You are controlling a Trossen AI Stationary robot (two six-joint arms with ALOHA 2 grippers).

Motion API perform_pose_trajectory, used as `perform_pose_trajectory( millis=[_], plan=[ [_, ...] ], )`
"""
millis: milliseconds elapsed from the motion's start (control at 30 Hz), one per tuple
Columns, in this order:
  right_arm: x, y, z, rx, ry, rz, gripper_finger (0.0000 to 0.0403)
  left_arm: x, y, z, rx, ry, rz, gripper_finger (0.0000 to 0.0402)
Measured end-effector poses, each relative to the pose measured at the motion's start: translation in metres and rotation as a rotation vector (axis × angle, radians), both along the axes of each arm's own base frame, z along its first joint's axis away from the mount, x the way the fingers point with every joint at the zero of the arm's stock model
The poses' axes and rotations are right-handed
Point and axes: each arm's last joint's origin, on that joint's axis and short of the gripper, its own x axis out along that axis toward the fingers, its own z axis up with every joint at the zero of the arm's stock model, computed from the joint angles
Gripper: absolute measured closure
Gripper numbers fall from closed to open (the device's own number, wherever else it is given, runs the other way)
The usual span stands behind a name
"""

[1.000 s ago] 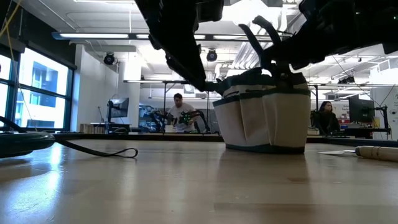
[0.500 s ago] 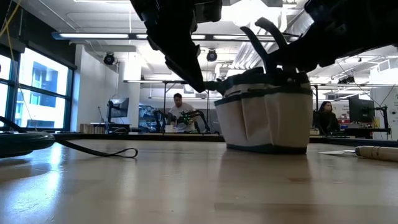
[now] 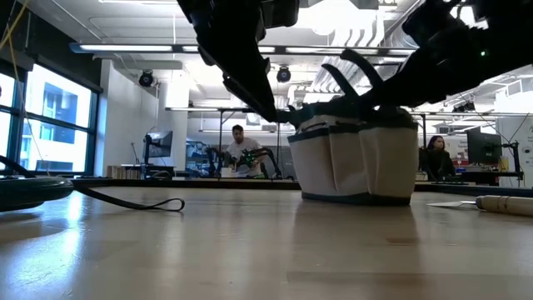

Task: Pick & Place Garden tools in Gardening bag
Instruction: Put the top green shear scissors into the light brown gardening bag

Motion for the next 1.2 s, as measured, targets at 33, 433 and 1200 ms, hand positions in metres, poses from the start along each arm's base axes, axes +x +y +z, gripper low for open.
perform_pose_trajectory(
  millis=[33,433,1200],
  plan=[
    [0.0005,-0.0022,-0.0001,0.002,0.001,-0.009,0.0362,0.0000,0.0000,0.0000,-0.002,0.000,-0.001,0.0170],
    [0.0031,-0.0090,-0.0081,0.071,0.041,-0.038,0.0359,-0.0003,-0.0007,-0.0001,-0.022,0.007,-0.007,0.0170],
    [0.0022,-0.0087,-0.0096,0.104,0.037,-0.075,0.0235,-0.0009,-0.0006,-0.0004,-0.020,0.014,-0.006,0.0170]
  ],
)
